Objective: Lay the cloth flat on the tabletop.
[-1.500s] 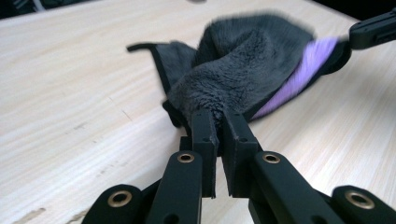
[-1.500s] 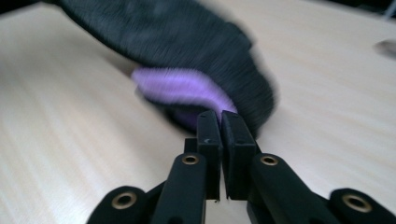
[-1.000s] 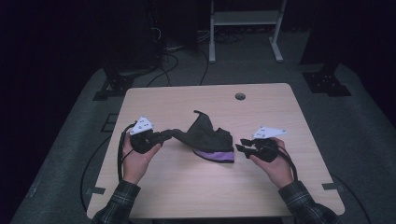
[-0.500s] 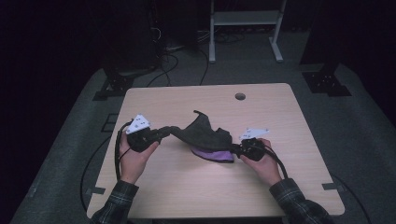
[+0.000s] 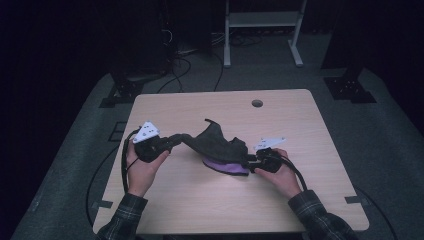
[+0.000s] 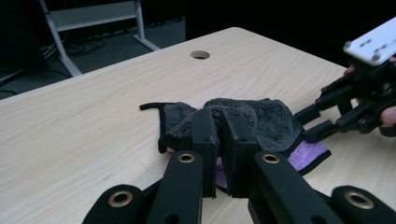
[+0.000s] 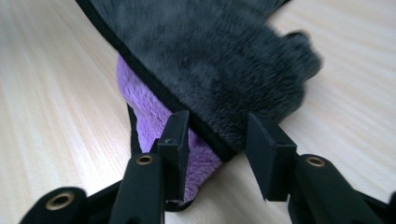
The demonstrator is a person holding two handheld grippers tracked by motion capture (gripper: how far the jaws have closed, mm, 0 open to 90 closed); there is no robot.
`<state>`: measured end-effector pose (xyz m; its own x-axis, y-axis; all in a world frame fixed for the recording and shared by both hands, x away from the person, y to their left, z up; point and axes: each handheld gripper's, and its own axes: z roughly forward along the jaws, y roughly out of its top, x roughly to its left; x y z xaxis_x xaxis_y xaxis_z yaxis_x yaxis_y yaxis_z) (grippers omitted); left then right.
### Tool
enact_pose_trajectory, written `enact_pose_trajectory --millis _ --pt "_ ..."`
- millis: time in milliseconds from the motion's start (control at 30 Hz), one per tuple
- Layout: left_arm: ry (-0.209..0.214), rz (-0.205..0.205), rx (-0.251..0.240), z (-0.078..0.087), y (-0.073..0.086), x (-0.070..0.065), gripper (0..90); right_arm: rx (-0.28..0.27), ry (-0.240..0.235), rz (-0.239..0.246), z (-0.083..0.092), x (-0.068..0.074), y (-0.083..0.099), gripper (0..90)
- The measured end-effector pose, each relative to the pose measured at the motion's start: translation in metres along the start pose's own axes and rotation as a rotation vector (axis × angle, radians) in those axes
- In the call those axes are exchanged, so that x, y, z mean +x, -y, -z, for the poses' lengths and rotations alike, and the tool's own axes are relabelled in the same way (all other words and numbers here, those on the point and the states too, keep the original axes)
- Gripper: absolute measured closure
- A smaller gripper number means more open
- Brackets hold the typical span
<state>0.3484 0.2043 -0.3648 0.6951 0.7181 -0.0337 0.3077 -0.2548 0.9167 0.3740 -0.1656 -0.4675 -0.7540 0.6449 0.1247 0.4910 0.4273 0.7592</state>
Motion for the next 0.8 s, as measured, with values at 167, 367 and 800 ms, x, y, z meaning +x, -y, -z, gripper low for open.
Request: enact_pose_trajectory --millis 167,367,800 --pt "-0.009 0.003 -0.009 0.004 0.000 0.002 84.8 -0.034 -0.010 -0.019 0.006 -0.001 -0.006 81.9" --pt "-0.023 0.000 -0.038 0.012 -0.006 0.004 84.8 -0.102 -0.029 0.012 0.032 -0.001 -0.018 82.1" --pt "-0.029 -0.035 -0.158 0.036 -0.038 -0.003 84.9 -0.214 -0.059 0.050 0.084 0.004 -0.041 83.9"
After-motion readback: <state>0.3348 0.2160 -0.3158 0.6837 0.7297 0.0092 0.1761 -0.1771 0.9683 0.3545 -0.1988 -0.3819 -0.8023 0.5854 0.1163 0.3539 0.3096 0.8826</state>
